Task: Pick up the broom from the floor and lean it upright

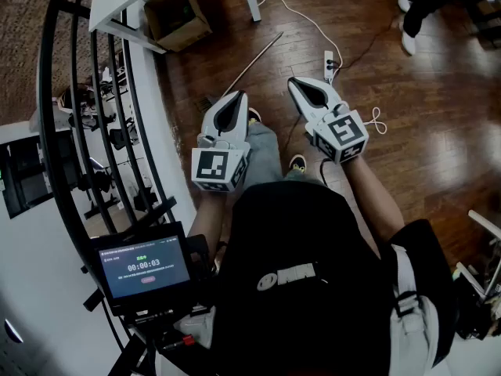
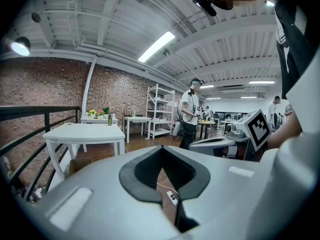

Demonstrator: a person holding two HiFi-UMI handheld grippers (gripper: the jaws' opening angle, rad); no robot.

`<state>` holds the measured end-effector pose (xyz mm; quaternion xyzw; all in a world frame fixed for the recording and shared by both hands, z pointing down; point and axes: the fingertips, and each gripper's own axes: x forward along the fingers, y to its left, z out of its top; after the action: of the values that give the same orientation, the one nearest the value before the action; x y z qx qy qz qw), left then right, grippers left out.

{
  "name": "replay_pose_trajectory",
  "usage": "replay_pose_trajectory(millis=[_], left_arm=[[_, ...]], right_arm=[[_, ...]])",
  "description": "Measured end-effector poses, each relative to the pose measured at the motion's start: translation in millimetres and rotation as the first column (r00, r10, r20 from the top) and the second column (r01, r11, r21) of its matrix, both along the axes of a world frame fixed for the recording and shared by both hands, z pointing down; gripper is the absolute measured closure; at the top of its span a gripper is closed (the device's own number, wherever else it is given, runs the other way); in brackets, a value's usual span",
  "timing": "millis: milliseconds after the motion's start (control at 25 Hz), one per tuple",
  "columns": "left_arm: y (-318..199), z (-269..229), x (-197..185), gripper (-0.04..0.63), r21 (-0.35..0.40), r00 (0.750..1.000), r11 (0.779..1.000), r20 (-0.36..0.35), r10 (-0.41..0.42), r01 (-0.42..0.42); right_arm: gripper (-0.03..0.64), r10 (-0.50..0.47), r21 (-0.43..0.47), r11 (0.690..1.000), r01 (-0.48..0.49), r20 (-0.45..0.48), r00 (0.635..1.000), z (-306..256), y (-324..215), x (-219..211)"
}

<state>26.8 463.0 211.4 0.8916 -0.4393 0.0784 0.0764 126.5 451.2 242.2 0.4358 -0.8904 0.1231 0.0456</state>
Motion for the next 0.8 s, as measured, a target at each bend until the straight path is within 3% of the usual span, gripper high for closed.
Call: replay_pose_trajectory(millis=[160, 320, 600, 800], left_arm=[[-18, -13, 7, 0.577, -0.019, 1.000, 1.000, -0.017, 0.004, -0.005], [-76, -25, 19, 0.577, -0.039, 0.999, 0.998, -0.015, 0.043, -0.043], [-216, -9, -27, 0.577, -0.076, 0.996, 0.993, -0.020, 0.085, -0.087], [-242, 1, -12, 0.577, -0.114, 0.991, 0.984, -0.013, 0.134, -0.134]], right_arm=[[0.613, 0.008, -0.035, 0.999, -0.008, -0.003, 1.000, -7, -17, 5], [0.612, 0.023, -0.062, 0.998, -0.024, -0.022, 1.000, -19, -69, 11], [0.612, 0.032, -0.067, 0.997, -0.037, -0.084, 0.996, -5, -204, -44], [0.612, 0.043, -0.069, 0.996, -0.051, -0.121, 0.992, -4, -232, -31]])
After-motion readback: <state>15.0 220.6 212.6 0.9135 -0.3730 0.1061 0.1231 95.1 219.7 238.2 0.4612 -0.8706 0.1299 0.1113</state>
